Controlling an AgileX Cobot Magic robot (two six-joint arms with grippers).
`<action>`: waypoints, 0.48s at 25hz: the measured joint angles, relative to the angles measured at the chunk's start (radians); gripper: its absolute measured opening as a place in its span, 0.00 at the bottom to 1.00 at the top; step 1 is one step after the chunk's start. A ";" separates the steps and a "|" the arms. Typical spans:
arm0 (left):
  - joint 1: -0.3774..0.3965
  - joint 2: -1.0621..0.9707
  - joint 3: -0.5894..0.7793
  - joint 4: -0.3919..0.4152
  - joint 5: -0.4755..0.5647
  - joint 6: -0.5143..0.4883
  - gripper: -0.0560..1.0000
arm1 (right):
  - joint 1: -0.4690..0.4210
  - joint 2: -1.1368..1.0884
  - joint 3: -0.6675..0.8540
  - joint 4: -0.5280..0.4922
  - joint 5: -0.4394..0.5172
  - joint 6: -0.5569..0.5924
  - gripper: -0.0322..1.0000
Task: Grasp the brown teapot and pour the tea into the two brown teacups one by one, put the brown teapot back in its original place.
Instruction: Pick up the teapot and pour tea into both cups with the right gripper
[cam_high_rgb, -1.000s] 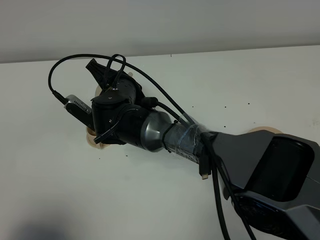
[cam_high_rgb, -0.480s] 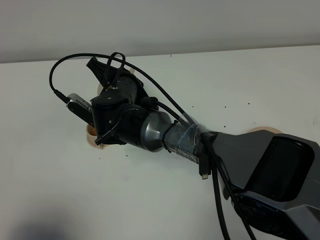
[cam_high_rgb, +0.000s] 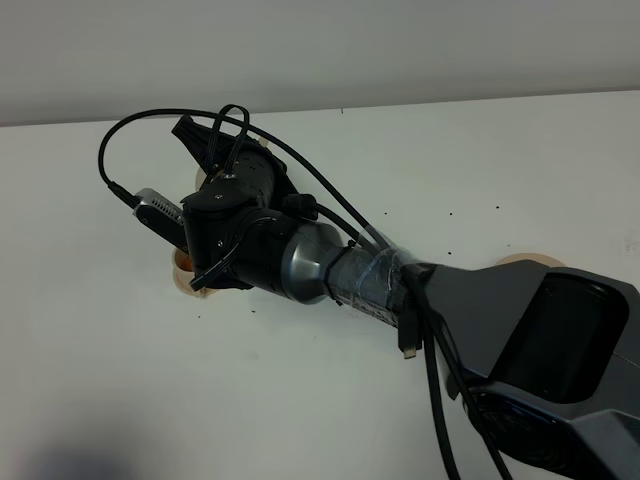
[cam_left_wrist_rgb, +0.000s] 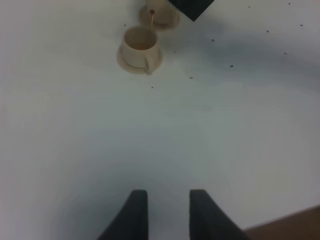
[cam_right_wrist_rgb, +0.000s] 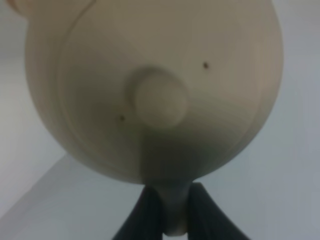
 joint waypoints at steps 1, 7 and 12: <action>0.000 0.000 0.000 0.000 0.000 0.000 0.27 | 0.000 0.000 0.000 -0.004 0.000 -0.001 0.14; 0.000 0.000 0.000 0.000 0.000 0.000 0.27 | 0.000 0.000 0.000 -0.020 0.000 -0.001 0.14; 0.000 0.000 0.000 0.000 0.000 0.000 0.27 | 0.000 0.000 0.000 -0.034 -0.009 -0.001 0.14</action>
